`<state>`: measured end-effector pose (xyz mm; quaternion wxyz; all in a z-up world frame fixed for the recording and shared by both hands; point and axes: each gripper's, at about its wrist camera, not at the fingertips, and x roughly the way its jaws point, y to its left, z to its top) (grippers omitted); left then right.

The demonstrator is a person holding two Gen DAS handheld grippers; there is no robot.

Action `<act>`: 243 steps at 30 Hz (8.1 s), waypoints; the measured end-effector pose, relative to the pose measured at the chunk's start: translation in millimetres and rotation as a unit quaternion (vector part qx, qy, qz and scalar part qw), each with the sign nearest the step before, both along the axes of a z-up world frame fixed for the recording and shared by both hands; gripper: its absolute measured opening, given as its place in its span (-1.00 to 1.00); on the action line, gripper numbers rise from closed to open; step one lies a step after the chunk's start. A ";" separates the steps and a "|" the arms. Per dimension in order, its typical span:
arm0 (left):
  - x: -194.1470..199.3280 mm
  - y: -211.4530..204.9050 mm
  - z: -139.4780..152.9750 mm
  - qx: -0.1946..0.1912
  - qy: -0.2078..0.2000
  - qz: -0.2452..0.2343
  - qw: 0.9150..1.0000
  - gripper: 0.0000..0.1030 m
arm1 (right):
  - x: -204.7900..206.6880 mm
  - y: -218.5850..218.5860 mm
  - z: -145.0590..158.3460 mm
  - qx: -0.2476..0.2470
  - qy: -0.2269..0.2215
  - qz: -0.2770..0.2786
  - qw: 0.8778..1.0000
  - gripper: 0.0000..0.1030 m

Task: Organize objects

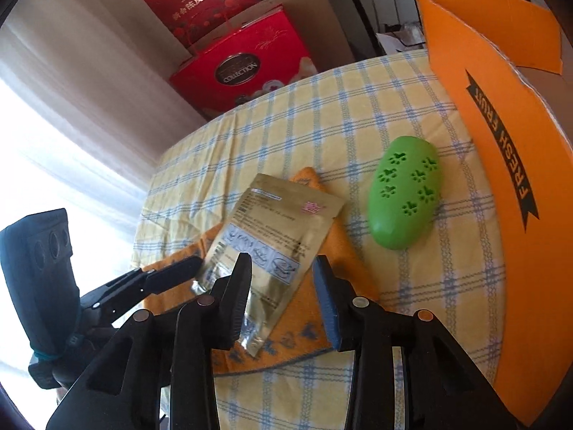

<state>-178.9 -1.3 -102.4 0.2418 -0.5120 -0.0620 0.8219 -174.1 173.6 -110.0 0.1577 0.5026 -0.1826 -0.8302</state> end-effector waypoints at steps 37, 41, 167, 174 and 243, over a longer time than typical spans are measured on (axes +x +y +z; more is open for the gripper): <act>6.3 -34.1 15.5 0.160 -0.059 0.032 0.985 0.27 | 10.5 4.7 20.8 -0.027 0.037 0.054 0.998 -0.79; 0.3 -41.6 18.2 0.179 -0.064 0.051 0.981 0.35 | 18.5 -22.6 33.2 0.027 0.064 0.084 0.994 -0.79; -101.1 263.5 55.1 0.153 -0.123 0.045 0.979 0.34 | -33.4 251.3 65.1 0.067 0.030 -0.085 0.994 -0.49; -84.2 236.7 95.3 0.103 -0.062 0.026 0.992 0.50 | -21.6 237.4 79.4 0.070 0.047 -0.076 0.994 -0.16; 31.6 -29.6 55.2 -0.091 0.071 0.124 0.985 1.00 | -20.1 2.7 23.0 0.133 0.026 -0.027 0.990 0.46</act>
